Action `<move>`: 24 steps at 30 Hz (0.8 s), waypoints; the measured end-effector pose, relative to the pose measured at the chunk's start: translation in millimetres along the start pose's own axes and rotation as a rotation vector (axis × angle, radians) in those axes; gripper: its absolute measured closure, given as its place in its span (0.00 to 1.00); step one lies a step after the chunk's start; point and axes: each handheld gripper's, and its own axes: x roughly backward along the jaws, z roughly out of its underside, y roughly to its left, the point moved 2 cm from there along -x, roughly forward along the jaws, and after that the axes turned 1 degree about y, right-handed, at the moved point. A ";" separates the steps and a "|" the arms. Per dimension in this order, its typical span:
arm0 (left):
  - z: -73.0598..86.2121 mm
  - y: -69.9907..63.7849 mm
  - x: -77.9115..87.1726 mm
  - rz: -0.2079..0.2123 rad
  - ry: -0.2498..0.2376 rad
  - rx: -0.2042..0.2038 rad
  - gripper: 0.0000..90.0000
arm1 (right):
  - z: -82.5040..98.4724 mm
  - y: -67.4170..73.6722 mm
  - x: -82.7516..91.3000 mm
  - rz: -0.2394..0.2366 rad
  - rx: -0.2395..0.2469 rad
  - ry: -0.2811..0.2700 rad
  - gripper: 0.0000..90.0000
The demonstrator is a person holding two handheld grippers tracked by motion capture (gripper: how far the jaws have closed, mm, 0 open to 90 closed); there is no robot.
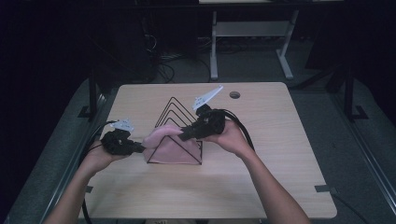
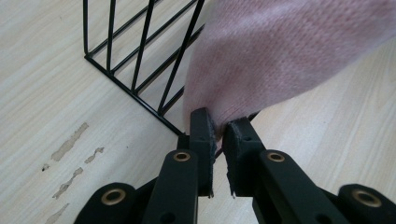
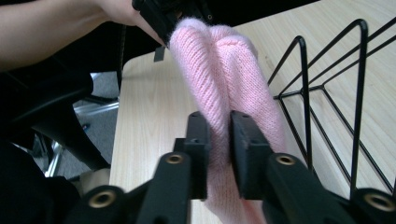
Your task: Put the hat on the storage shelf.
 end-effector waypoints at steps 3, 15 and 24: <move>-2.8 -1.4 3.8 -0.004 -0.007 -0.003 0.86 | 1.1 -2.2 4.9 -0.015 -0.023 -0.037 0.67; -2.0 -1.5 7.5 0.008 -0.032 0.013 0.70 | 19.2 -12.6 35.0 0.042 -0.111 -0.104 0.52; -0.4 0.9 9.9 0.006 -0.037 0.025 0.63 | 34.8 -23.8 51.5 0.102 -0.154 -0.107 0.49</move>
